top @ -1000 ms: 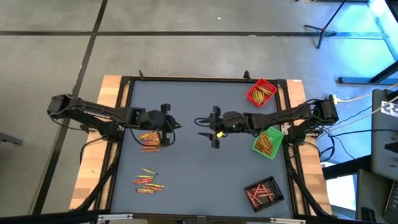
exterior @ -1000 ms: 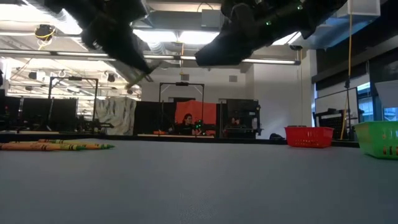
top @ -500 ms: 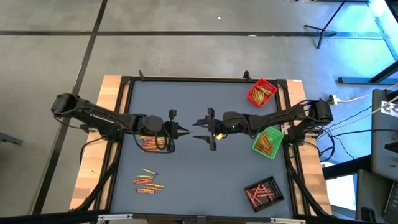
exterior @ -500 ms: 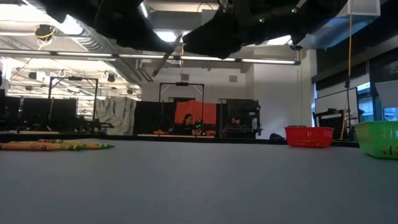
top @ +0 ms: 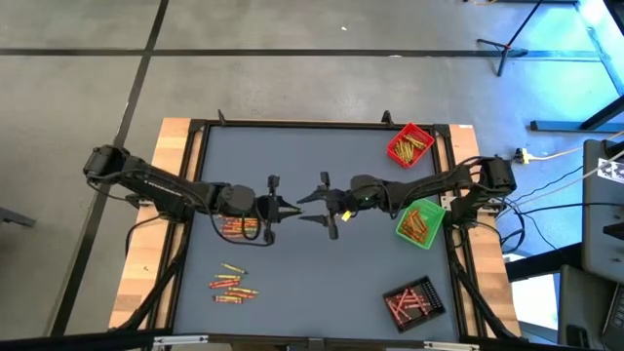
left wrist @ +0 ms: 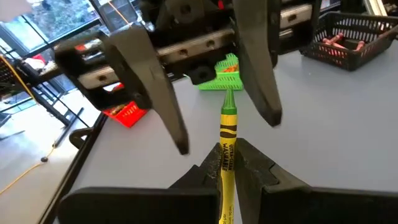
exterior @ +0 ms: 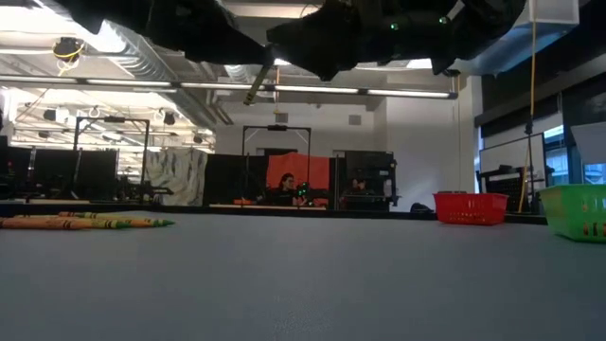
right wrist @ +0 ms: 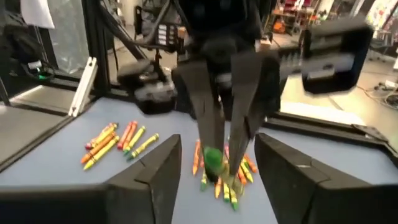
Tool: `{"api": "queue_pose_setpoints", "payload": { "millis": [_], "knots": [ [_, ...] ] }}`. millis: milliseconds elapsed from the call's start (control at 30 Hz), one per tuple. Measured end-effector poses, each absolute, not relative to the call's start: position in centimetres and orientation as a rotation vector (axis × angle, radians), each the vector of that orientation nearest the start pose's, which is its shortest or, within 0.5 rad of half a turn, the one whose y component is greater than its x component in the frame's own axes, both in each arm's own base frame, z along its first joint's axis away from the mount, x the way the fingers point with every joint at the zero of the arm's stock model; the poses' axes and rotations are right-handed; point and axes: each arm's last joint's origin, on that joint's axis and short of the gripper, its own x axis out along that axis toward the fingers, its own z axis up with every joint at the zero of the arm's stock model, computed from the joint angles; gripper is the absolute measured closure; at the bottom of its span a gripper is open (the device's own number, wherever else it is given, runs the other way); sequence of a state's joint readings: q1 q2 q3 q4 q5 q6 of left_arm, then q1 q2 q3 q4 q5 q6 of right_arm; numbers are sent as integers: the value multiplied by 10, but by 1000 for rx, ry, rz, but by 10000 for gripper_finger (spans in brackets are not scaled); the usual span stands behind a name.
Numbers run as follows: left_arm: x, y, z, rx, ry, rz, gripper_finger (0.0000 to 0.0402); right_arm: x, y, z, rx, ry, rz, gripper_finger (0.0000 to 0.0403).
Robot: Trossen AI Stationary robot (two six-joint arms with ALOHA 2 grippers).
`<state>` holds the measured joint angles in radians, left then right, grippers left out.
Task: Sort crayons
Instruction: Put the green crayon into the red bin
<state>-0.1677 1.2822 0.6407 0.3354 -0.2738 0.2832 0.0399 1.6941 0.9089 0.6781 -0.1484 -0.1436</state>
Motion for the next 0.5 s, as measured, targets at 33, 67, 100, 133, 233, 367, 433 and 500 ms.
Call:
{"api": "queue_pose_setpoints", "payload": {
  "millis": [33,67,100,133,233,367,433,500],
  "knots": [
    [267,-37,229,347,308,61,391,365,19,224,-138,82,197,210],
    [267,-38,229,345,298,58,391,365,19,223,-137,78,196,216],
    [269,-39,229,344,287,57,391,366,19,221,-135,82,197,221],
    [269,-39,228,349,285,56,391,368,19,219,-135,78,196,227],
    [270,-40,227,354,298,52,391,370,19,218,-136,62,196,245],
    [270,-39,227,354,296,59,391,371,19,219,-136,50,195,282],
    [270,-39,227,354,298,59,391,371,19,219,-136,50,195,307],
    [269,-39,227,354,300,63,391,371,19,219,-136,49,190,338]
  ]
}}
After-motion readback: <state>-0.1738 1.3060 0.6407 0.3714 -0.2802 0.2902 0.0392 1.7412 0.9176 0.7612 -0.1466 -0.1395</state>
